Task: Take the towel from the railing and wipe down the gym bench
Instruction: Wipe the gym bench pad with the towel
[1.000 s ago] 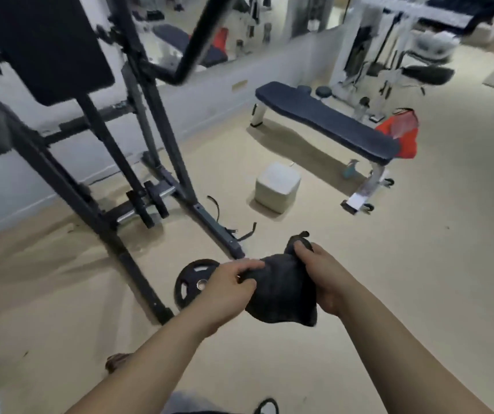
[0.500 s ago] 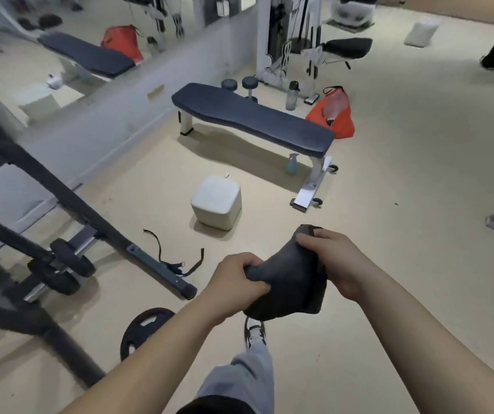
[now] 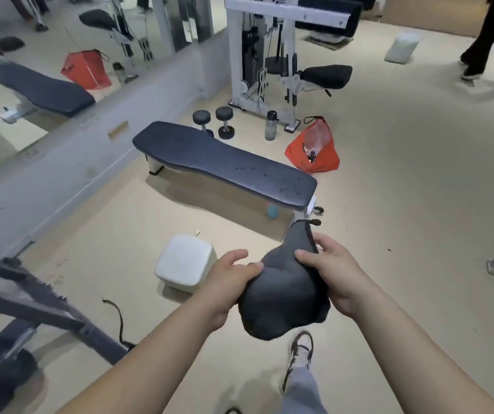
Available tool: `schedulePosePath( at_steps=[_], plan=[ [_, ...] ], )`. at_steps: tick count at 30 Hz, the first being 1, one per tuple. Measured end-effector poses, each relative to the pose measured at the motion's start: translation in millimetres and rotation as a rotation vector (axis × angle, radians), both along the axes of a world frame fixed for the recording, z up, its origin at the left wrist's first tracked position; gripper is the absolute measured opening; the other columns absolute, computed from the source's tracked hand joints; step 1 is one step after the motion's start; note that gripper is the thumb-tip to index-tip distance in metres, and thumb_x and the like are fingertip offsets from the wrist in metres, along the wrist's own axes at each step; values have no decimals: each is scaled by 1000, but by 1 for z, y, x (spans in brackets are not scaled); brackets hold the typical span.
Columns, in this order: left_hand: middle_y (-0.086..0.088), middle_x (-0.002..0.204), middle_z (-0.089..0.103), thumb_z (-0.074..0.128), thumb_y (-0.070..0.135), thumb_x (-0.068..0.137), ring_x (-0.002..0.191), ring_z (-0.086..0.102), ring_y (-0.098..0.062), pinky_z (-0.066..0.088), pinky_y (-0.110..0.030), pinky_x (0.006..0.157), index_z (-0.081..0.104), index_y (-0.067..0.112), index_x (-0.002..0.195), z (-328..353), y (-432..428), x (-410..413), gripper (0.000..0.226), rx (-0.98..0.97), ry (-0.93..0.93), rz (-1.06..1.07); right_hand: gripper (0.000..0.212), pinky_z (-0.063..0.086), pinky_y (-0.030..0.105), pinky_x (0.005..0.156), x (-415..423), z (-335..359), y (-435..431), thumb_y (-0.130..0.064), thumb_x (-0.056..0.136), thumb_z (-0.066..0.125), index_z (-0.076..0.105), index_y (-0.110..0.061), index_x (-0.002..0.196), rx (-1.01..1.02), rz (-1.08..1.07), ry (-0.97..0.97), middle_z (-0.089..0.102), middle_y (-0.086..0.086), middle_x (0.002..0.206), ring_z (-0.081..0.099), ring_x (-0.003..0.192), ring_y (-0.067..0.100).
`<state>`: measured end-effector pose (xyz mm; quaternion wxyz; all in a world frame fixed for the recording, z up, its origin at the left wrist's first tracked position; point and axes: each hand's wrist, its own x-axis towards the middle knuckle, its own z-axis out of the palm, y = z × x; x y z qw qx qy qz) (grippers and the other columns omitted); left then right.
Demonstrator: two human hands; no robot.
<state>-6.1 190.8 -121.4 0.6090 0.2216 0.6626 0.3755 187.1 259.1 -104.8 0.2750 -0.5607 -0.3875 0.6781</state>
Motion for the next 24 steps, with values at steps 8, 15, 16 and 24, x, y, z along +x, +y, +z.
schedulePosePath(
  at_steps=[8, 15, 16, 24],
  plan=[
    [-7, 122, 78, 68, 31, 99, 122, 70, -26, 44, -48, 117, 67, 11, 128, -20, 149, -22, 36, -138, -469, 201, 30, 58, 35, 76, -52, -18, 194, 0, 95, 59, 73, -18, 114, -12, 223, 21, 81, 7, 104, 75, 90, 24],
    [-4, 124, 77, 65, 29, 100, 117, 72, -21, 60, -36, 92, 67, 20, 132, -21, 237, -95, 33, -33, -346, 370, 13, 56, 32, 69, -139, -28, 315, -6, 95, 63, 72, -12, 104, -56, 384, -3, 78, 8, 89, 71, 81, 24],
    [-5, 124, 77, 65, 26, 100, 117, 72, -22, 59, -36, 92, 66, 18, 133, -21, 249, -107, 34, -14, -329, 398, 12, 58, 30, 65, -154, -30, 327, -8, 96, 65, 71, -8, 107, -83, 381, 8, 79, 11, 92, 73, 77, 23],
    [-9, 125, 77, 62, 20, 102, 116, 73, -28, 54, -49, 105, 63, 14, 135, -30, 348, -207, 33, 18, -285, 378, 40, 63, 46, 88, -259, -51, 423, -16, 88, 79, 64, 3, 119, -148, 328, -6, 81, 19, 104, 79, 96, 33]
  ],
)
